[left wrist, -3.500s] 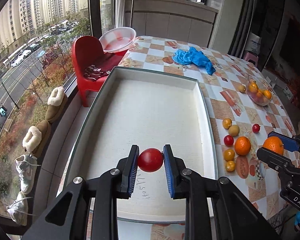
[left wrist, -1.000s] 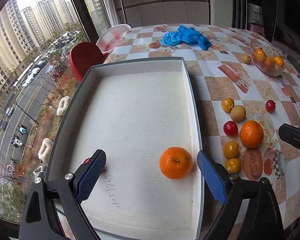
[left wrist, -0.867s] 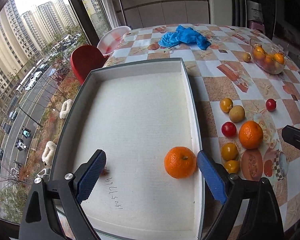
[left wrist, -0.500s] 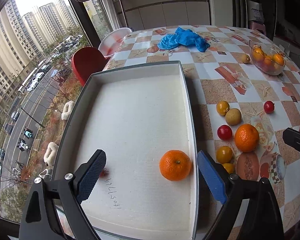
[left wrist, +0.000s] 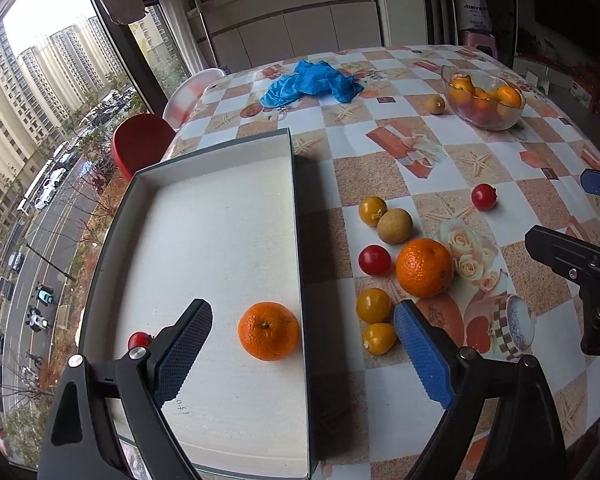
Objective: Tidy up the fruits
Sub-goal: 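Move both open tools back toward the remaining fruits on the table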
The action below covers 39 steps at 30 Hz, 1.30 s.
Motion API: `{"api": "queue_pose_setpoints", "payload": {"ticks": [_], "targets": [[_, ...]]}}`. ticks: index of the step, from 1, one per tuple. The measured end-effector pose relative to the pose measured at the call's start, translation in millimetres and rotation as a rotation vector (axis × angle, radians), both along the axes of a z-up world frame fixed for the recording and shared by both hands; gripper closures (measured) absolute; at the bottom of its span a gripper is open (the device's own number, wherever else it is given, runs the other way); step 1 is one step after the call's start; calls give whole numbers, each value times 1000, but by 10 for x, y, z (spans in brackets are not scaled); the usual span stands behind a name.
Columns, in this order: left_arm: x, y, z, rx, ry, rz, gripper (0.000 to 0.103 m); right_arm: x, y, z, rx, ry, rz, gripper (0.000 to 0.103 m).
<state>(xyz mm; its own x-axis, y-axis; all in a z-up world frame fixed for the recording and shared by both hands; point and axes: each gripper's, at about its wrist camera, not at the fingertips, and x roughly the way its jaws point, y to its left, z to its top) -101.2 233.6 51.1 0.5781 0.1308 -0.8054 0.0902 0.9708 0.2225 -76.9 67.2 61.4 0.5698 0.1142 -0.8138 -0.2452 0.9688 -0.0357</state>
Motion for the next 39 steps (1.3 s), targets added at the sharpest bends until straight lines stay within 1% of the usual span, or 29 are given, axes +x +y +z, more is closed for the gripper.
{"api": "queue_pose_setpoints", "payload": {"ticks": [13, 18, 23, 24, 26, 28, 29, 30, 34, 36, 37, 39], "targets": [[-12, -151, -46, 7, 20, -27, 10, 13, -104, -8, 16, 1, -14, 0], [-36, -218, -68, -16, 26, -50, 10, 25, -161, -55, 15, 12, -25, 0], [-117, -307, -192, -53, 52, -88, 9, 41, -328, -223, 11, 62, -75, 0], [-147, -334, -213, -26, 31, -92, 9, 39, -365, -258, 13, 71, -83, 0], [-164, -363, -279, -1, 31, -109, 5, 34, -423, -321, 11, 86, -95, 0], [-142, -332, -353, -11, 56, -101, 5, 33, -460, -378, 6, 99, -102, 0], [-132, -304, -380, -19, 59, -96, 3, 34, -479, -400, 5, 103, -105, 0], [-133, -274, -377, -26, 42, -92, 2, 32, -490, -422, 5, 106, -108, 0], [-79, -158, -384, -19, 31, -78, 2, 37, -519, -498, 8, 126, -114, 0], [-36, -67, -386, -13, 23, -55, 2, 43, -531, -561, 16, 150, -115, 0], [-15, -8, -389, -16, 23, -39, 2, 37, -531, -575, 6, 143, -114, 0], [7, 108, -386, -52, 39, -22, 2, 26, -531, -579, 2, 138, -108, 0]]}}
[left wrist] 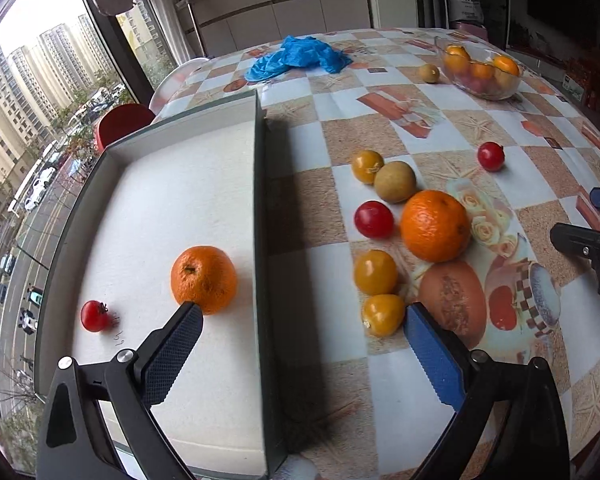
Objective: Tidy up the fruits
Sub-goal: 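Move both open tools back toward the remaining fruits on the table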
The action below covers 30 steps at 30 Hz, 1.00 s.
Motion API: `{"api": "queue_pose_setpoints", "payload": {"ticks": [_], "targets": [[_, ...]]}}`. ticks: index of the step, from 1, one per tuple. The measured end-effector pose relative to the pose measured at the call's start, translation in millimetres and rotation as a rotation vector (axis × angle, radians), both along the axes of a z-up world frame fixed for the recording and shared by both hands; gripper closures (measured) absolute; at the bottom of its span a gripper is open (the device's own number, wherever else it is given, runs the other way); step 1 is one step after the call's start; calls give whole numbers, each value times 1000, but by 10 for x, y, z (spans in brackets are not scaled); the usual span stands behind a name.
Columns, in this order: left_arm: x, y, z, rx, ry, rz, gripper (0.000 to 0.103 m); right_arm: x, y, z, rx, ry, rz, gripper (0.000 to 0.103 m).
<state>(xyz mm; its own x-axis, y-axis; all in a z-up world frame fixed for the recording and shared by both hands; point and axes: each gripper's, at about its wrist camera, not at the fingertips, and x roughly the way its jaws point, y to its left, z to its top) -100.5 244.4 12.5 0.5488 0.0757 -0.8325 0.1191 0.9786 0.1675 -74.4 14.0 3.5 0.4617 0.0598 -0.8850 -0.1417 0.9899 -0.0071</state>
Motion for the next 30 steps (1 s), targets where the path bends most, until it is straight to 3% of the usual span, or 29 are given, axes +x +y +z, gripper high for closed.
{"api": "queue_pose_setpoints", "payload": {"ticks": [3, 8, 13, 16, 20, 23, 25, 27, 30], "targets": [[-36, 37, 43, -31, 4, 8, 2, 0, 1, -3, -2, -5, 1, 0], [-182, -269, 121, -19, -21, -103, 2, 6, -4, -4, -1, -12, -4, 0], [-149, -414, 93, 18, -17, -79, 3, -6, -8, -7, 1, -24, -4, 0], [-177, -422, 163, 24, -25, -61, 14, -25, -9, -10, 2, -37, -3, 0], [-330, -558, 272, 20, -76, -133, 14, -42, -9, -7, 3, -47, -2, 0], [-330, -659, 169, 18, -39, -170, 14, -39, -9, -7, 2, -46, -2, 0], [-273, -609, 56, 23, -2, -142, 14, -41, -9, -6, 2, -46, -2, 0], [-230, -465, 12, -44, 16, -116, 14, -39, -8, -5, 2, -46, -3, 0], [-146, -316, -16, -73, 33, -72, 14, -35, -2, -1, 0, -40, -8, 0]]}}
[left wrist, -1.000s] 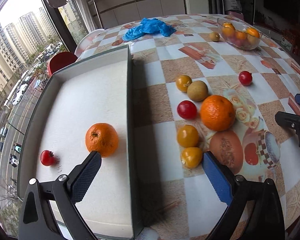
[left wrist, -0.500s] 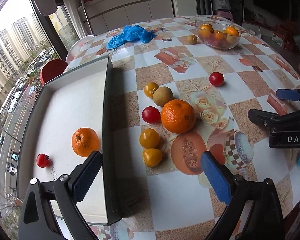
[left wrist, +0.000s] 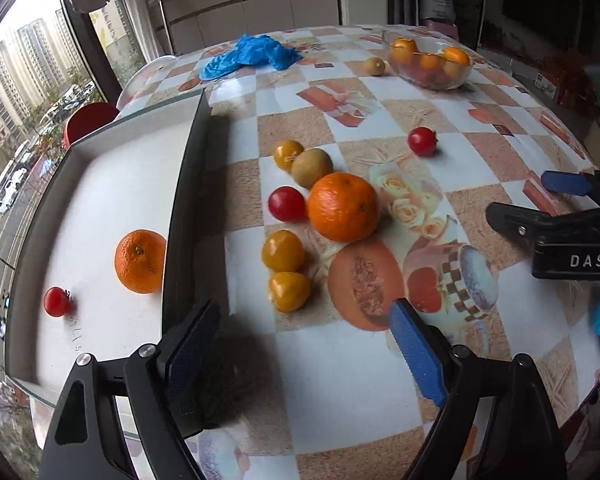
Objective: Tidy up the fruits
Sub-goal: 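Move both open tools back toward the remaining fruits on the table, then grasp a red tomato with the right tool while the left tool grasps a yellow fruit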
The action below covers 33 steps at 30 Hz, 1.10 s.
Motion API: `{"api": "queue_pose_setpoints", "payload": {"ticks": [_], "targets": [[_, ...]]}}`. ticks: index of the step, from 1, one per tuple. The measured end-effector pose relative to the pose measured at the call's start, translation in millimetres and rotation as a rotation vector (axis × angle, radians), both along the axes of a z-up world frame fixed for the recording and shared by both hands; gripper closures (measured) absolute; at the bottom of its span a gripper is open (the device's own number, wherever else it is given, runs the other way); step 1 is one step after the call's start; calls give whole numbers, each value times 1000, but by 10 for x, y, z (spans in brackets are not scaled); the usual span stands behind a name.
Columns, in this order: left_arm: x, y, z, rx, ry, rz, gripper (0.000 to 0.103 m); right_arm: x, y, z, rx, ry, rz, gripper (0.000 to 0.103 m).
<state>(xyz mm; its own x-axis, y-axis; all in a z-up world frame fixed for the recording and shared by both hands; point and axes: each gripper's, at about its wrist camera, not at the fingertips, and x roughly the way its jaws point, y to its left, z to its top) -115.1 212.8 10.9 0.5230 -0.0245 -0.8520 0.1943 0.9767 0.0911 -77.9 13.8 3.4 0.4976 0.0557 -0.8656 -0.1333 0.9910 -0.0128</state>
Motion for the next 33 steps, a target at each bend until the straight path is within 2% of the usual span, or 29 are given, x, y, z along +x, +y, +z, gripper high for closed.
{"api": "queue_pose_setpoints", "payload": {"ticks": [4, 7, 14, 17, 20, 21, 22, 23, 24, 28, 30, 31, 32, 33], "targets": [[77, 17, -22, -21, 12, 11, 14, 43, 55, 6, -2, 23, -2, 0], [97, 29, -30, -85, 28, 31, 22, 87, 162, 9, -5, 30, 26, 0], [82, 13, -25, -90, 13, 55, 26, 333, 469, 25, 6, 26, 72, 2], [90, 34, -21, -86, 10, 59, 26, 470, 569, 38, 5, 13, 71, 11], [93, 42, -18, -84, 11, 61, 26, 577, 627, 66, 11, -2, 65, 28], [93, 42, -18, -84, 10, 61, 26, 593, 641, 76, 10, -9, 68, 40], [94, 42, -18, -84, 10, 60, 26, 605, 652, 89, 13, -15, 74, 59], [94, 42, -18, -84, 11, 60, 26, 609, 650, 101, 25, -17, 79, 71], [95, 41, -19, -84, 11, 60, 26, 606, 634, 108, 47, -13, 80, 76], [95, 44, -16, -86, 13, 67, 26, 452, 488, 154, 111, -25, 64, 76], [81, 49, -3, -98, 10, 71, 37, 334, 417, 173, 119, -24, 73, 76], [72, 55, 6, -95, 6, 74, 45, 265, 376, 182, 117, -25, 74, 76], [64, 60, 14, -100, 4, 73, 58, 202, 337, 188, 120, -24, 74, 76], [57, 73, 21, -112, 6, 75, 65, 137, 298, 192, 126, -22, 73, 76]]}}
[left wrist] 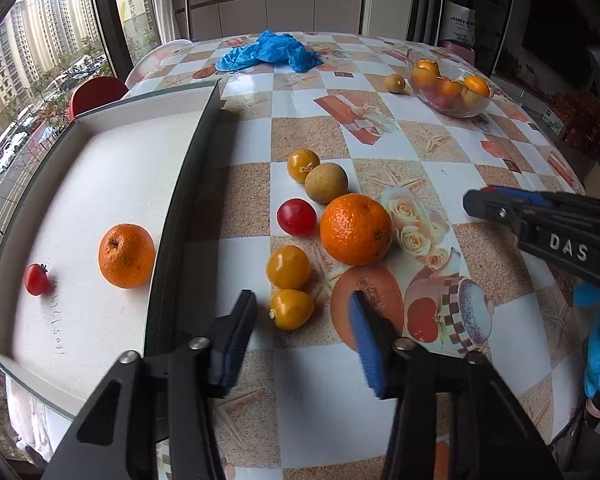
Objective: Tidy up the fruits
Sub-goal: 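Grasp a red tomato with the right tool while the left tool grasps a yellow fruit, then carry the yellow fruit with the left tool while the right tool carries the tomato over the tray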
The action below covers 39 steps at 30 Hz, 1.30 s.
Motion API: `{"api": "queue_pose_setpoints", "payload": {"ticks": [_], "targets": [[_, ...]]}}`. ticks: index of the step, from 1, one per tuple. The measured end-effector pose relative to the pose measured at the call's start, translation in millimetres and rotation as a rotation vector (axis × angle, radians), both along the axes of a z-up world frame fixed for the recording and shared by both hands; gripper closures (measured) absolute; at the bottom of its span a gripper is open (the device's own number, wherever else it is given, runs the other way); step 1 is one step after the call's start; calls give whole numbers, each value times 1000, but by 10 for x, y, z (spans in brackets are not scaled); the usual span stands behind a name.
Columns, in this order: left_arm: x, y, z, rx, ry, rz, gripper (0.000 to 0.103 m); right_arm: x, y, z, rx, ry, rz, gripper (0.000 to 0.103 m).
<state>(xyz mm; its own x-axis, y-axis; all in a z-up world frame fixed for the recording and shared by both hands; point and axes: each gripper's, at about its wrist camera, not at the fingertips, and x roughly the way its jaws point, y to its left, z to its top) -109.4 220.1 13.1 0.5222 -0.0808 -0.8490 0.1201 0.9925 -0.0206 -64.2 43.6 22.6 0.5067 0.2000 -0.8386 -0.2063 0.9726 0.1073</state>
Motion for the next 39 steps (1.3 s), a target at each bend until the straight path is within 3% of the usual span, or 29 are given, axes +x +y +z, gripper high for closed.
{"api": "queue_pose_setpoints", "payload": {"ticks": [1, 4, 19, 28, 39], "targets": [[-3, 15, 6, -9, 3, 7, 72, -45, -30, -1, 2, 3, -2, 76], [-8, 51, 13, -33, 12, 25, 80, -182, -93, -3, 3, 8, -7, 76], [-291, 67, 296, -32, -42, -33, 80, -582, -18, 124, -5, -12, 24, 76], [-308, 298, 520, -29, -111, -11, 80, -622, 117, 237, -25, -26, 40, 76], [-204, 802, 665, -28, -164, 71, 80, -551, 628, 446, -91, -70, 132, 76]]}}
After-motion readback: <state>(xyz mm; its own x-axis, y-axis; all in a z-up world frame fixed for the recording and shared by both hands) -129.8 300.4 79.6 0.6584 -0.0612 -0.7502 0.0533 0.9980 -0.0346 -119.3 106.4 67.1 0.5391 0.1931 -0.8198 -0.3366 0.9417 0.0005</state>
